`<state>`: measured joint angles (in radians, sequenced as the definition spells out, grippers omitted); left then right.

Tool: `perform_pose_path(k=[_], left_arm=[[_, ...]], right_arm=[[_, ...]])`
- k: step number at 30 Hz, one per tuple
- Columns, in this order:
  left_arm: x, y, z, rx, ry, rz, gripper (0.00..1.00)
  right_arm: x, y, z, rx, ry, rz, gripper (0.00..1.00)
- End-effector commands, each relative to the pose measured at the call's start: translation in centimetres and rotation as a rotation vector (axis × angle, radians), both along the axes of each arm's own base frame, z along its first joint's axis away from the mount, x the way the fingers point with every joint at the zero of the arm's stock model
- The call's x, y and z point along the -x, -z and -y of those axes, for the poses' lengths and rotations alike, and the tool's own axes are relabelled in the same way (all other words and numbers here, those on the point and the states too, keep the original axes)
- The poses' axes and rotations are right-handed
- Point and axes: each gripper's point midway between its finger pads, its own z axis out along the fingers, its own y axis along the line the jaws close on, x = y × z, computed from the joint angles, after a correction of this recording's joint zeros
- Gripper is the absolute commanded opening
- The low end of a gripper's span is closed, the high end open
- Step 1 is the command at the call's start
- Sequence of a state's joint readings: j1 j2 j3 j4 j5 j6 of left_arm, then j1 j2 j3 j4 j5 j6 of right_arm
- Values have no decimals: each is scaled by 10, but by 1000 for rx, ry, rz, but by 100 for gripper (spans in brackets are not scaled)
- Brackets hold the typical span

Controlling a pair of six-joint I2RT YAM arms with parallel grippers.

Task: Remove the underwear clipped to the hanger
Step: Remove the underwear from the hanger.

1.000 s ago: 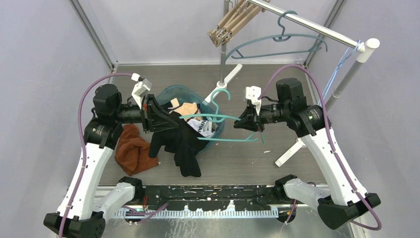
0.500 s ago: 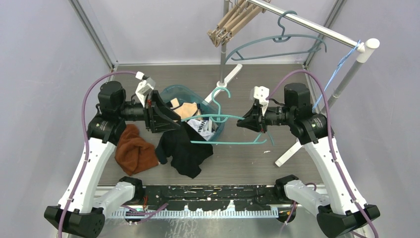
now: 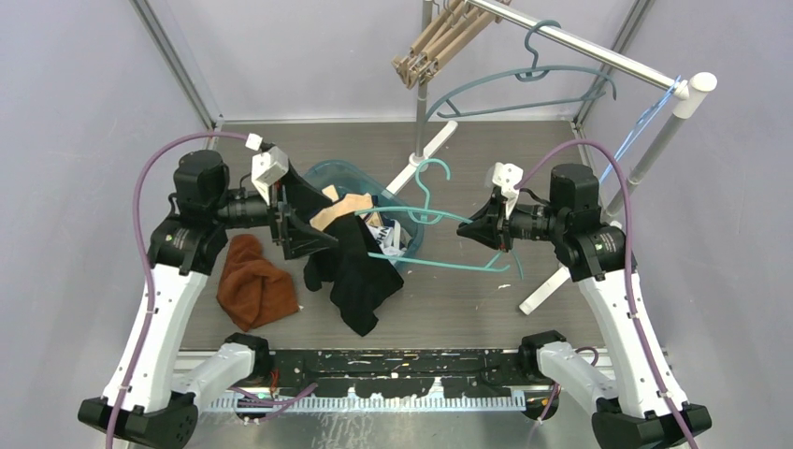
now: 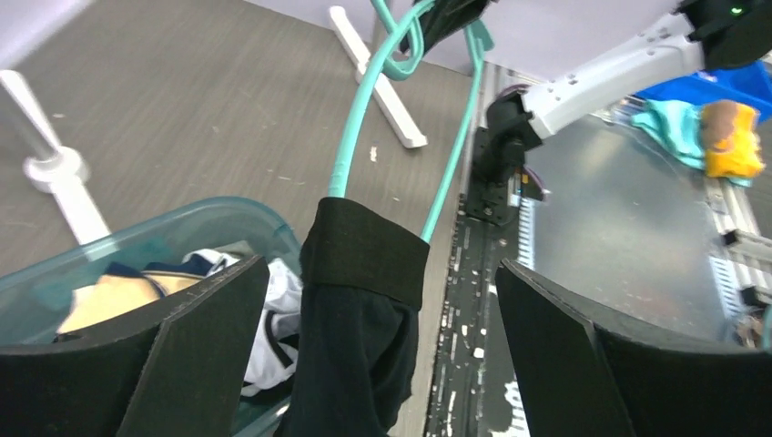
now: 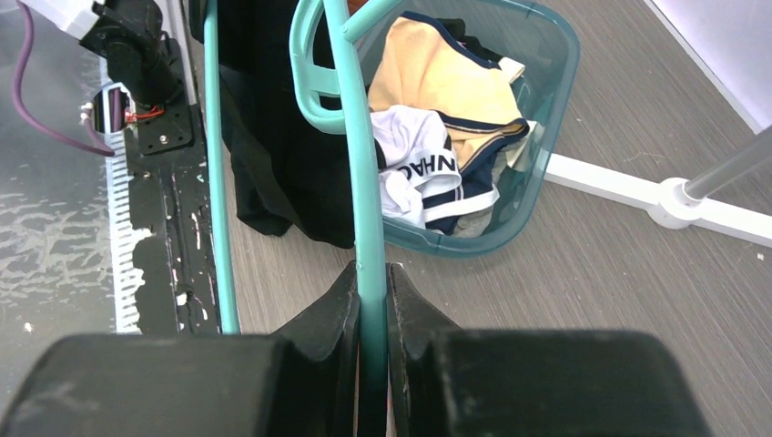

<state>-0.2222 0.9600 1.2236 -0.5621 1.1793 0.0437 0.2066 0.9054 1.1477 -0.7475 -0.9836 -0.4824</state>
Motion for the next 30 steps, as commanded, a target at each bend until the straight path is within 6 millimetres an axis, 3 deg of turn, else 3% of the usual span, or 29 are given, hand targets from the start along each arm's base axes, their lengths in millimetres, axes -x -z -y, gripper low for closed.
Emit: perform_pose_path(k=[1, 10, 18, 30], left_arm=[[2, -2, -20, -127, -109, 169, 98], [-4, 43, -50, -355, -233, 156, 98], [-4, 65, -52, -371, -236, 147, 100], [-19, 57, -25, -188, -186, 116, 72]], right_arm=[[-1, -25, 4, -31, 31, 92, 1], [1, -52, 11, -34, 81, 131, 1], [4, -68, 15, -47, 98, 153, 1], [9, -69, 13, -69, 65, 134, 1]])
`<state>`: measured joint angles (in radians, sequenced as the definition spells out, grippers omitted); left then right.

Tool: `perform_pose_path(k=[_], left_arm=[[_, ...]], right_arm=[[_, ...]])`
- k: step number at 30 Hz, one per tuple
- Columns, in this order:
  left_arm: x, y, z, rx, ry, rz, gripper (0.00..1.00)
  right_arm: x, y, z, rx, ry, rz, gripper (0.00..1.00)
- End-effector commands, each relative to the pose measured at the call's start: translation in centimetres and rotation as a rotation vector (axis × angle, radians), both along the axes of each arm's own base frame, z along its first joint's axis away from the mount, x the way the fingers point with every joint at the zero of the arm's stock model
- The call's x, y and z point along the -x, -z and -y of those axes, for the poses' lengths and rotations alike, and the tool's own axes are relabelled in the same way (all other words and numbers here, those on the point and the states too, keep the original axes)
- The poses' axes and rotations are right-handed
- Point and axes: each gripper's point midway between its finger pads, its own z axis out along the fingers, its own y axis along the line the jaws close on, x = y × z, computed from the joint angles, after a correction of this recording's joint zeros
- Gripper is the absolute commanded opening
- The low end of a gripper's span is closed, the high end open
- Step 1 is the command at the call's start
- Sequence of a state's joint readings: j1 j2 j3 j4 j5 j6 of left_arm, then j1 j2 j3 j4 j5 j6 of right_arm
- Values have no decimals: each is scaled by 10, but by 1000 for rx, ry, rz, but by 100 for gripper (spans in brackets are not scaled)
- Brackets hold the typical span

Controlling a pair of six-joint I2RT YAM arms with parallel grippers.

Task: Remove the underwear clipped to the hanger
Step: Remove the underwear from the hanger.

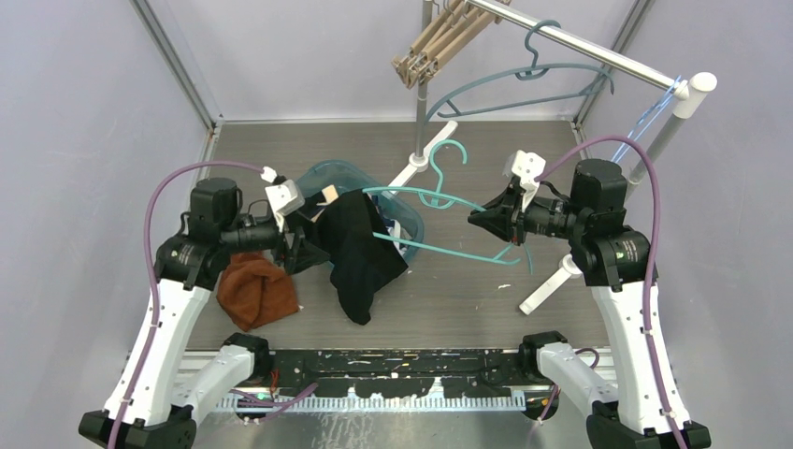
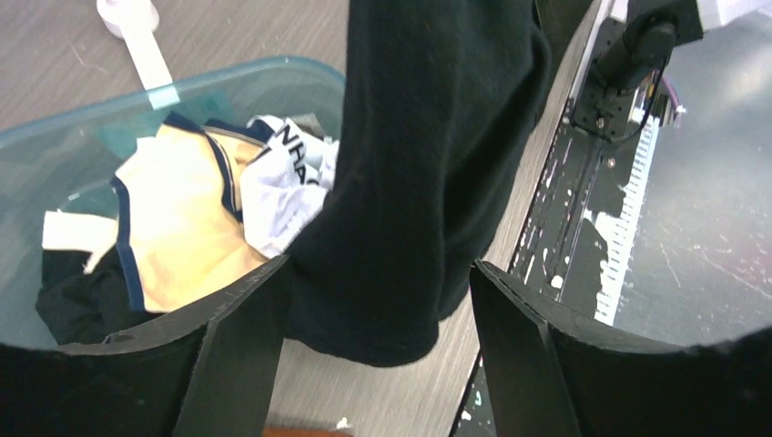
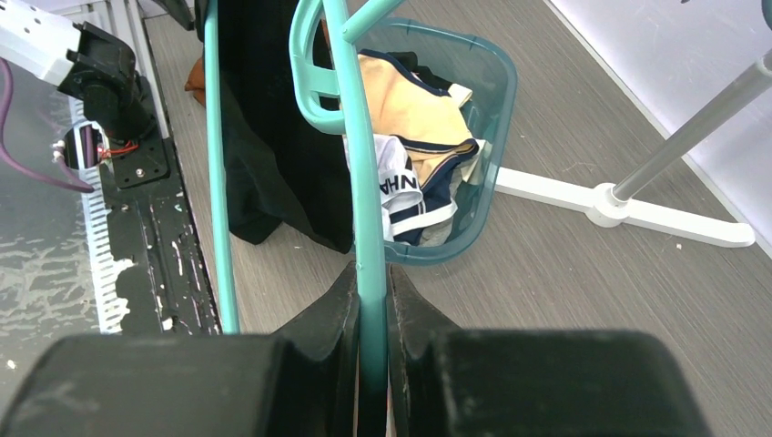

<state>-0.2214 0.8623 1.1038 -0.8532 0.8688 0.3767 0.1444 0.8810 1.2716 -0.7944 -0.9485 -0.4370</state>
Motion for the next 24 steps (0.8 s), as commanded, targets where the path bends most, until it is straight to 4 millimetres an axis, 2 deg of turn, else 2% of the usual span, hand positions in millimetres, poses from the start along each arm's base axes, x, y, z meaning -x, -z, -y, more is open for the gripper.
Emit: perform_pose_path(k=[1, 9, 13, 15, 19, 22, 24], left_arm=[[-13, -31, 13, 102, 31, 83, 69], [-12, -24, 14, 110, 38, 73, 54], [-5, -22, 10, 76, 45, 92, 32], [-1, -22, 6, 48, 47, 108, 25], [5, -22, -6, -18, 27, 146, 17], [-5, -34, -18, -35, -53, 177, 1], [-13, -42, -30, -56, -131, 186, 0]], right_arm=[[9, -28, -4, -45, -41, 73, 1], [8, -27, -3, -45, -41, 70, 1], [6, -29, -3, -42, -32, 76, 1], [4, -30, -1, -39, -20, 78, 1], [-1, -30, 4, -26, 17, 88, 1], [-6, -28, 8, -16, 44, 94, 1], [-10, -26, 12, -10, 66, 95, 1]])
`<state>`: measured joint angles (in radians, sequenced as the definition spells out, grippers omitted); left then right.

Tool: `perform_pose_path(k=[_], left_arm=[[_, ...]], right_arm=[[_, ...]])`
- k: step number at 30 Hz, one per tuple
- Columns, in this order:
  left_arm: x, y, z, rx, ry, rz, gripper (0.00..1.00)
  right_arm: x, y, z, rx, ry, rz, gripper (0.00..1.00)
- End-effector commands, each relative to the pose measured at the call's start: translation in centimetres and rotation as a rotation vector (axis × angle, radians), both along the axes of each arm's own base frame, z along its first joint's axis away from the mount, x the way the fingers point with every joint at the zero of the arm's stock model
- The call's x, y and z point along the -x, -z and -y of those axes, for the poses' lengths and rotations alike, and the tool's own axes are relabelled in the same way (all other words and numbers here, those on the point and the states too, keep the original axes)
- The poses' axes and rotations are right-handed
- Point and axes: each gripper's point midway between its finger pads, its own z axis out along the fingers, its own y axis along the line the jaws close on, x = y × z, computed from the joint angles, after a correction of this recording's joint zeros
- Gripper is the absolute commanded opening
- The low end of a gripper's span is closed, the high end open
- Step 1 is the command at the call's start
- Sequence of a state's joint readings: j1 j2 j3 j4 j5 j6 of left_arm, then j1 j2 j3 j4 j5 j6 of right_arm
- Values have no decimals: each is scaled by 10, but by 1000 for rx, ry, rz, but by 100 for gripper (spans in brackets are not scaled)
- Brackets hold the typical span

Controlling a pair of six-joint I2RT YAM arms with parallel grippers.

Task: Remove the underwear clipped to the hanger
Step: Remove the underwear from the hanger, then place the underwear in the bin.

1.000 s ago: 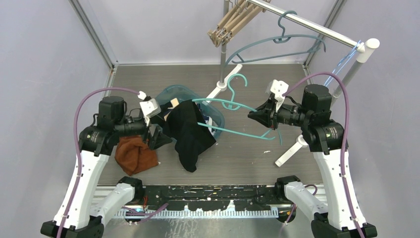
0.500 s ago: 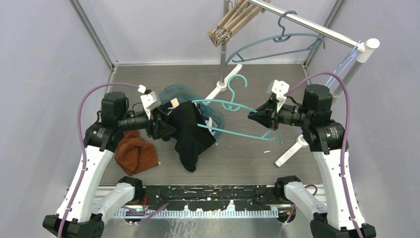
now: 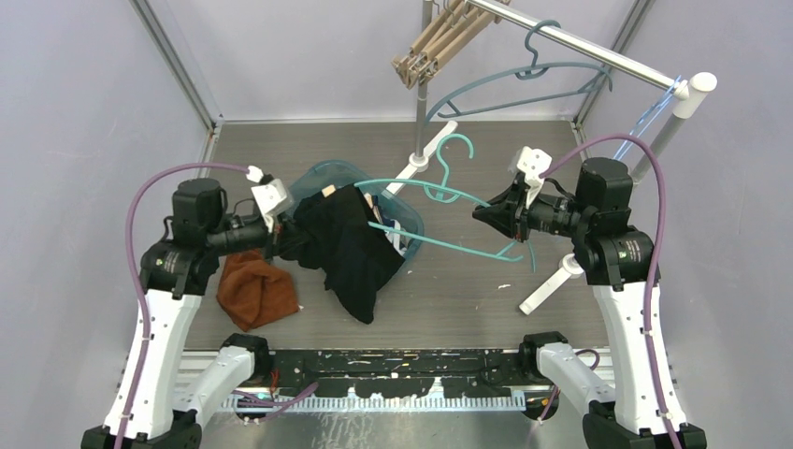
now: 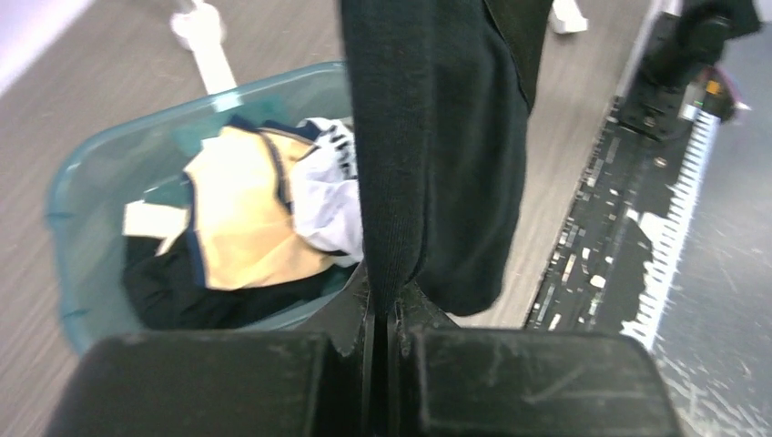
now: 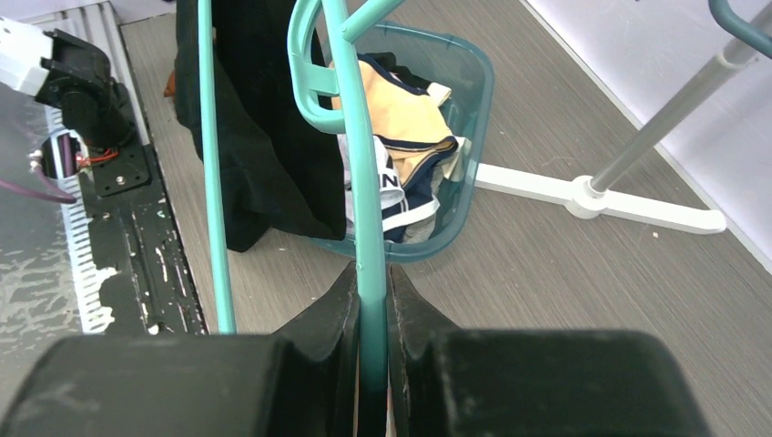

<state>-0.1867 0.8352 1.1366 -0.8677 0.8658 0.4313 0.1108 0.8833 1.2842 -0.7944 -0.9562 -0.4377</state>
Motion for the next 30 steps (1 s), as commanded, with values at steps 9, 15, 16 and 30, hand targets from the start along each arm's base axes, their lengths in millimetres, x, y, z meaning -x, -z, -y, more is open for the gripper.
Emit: perform_pose_path(k=[9, 15, 16, 30], left_arm=[[-43, -67, -84, -162, -527, 232, 0], [-45, -123, -94, -78, -636, 319, 0], [-48, -132, -94, -59, -651, 329, 0], [-101, -206, -61, 183, -601, 287, 0]], right_arm=[[-13, -17, 14, 14, 100, 85, 1], [-16, -14, 16, 19, 118, 86, 1], [-16, -14, 16, 20, 118, 85, 1], [27, -6, -2, 24, -114, 111, 1]])
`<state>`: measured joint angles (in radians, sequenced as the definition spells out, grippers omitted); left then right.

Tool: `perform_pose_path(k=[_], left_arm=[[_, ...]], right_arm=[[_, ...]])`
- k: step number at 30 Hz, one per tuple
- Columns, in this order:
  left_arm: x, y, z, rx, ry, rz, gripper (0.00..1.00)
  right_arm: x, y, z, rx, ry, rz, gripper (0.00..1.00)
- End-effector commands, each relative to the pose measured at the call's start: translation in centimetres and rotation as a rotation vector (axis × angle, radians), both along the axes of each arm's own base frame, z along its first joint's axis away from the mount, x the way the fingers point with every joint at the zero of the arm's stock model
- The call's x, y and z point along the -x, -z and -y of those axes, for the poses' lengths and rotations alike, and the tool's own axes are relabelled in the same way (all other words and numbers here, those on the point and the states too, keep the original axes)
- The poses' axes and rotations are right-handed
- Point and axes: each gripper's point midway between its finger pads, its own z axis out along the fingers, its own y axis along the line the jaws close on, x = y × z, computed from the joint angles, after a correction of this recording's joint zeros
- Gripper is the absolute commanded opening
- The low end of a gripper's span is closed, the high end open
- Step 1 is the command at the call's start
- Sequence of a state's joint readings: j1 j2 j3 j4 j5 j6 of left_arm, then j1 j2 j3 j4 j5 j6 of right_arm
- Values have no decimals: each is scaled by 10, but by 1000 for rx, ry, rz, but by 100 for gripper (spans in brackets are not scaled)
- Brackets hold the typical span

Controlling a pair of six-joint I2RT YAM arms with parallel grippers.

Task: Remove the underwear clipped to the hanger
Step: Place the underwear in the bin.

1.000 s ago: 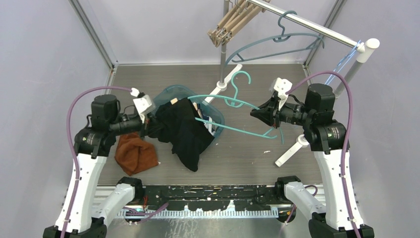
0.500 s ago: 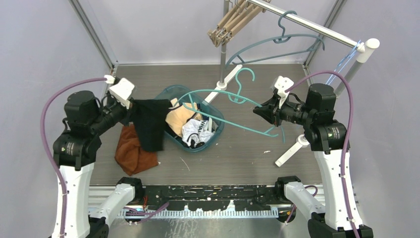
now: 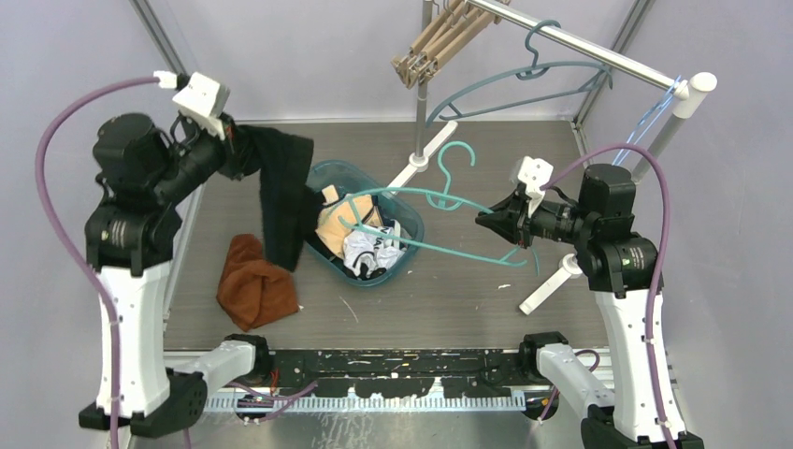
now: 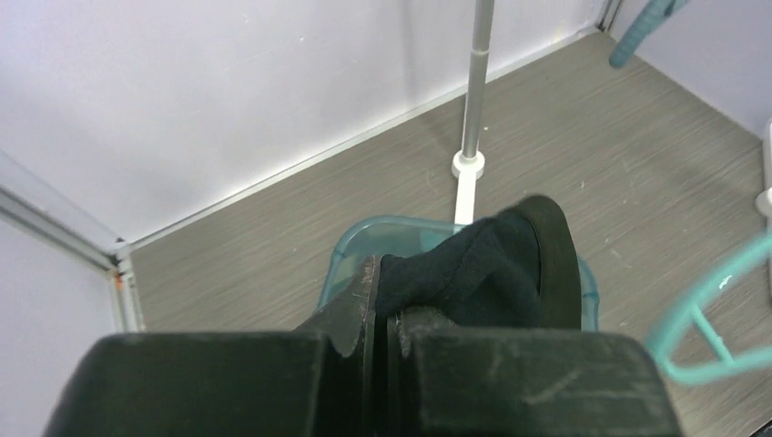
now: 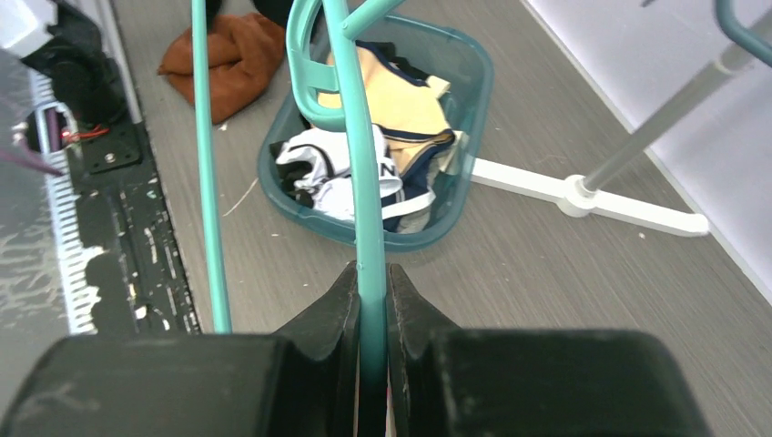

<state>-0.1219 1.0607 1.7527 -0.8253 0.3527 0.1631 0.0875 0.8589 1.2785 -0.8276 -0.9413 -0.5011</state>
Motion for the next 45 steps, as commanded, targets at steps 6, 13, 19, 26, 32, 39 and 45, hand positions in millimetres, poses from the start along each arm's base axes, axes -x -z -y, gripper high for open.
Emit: perform_pose_path(k=[6, 13, 19, 26, 32, 39, 45], left_arm=[[-28, -40, 40, 190, 162, 24, 0], [-30, -41, 73, 195, 300, 24, 0], [-47, -26, 82, 182, 319, -20, 0], [-44, 43, 120, 71, 427, -112, 0], [-68, 90, 127, 21, 387, -198, 0], [-88, 166, 98, -241, 269, -262, 0], [-104, 244, 55, -521, 140, -353, 3]], right_arm=[[33, -5, -13, -16, -185, 53, 1], [32, -7, -15, -24, -198, 43, 1], [37, -8, -14, -34, -210, 44, 1], [37, -5, -13, -42, -211, 33, 1], [36, -5, -13, -48, -212, 25, 1], [36, 0, -12, -43, -208, 23, 1], [33, 5, -12, -45, -205, 17, 1]])
